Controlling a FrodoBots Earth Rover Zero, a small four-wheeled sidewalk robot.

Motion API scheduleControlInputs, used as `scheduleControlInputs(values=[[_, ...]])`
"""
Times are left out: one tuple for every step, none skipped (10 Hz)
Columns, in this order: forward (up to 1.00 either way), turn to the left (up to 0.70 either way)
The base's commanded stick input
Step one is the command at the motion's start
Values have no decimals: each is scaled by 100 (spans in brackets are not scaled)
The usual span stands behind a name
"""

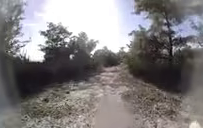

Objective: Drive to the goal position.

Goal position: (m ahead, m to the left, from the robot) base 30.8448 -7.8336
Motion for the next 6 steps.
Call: scheduleControlInputs(values=[[85, 0], [85, 0], [85, 0], [85, 0], [85, 0], [85, 0]])
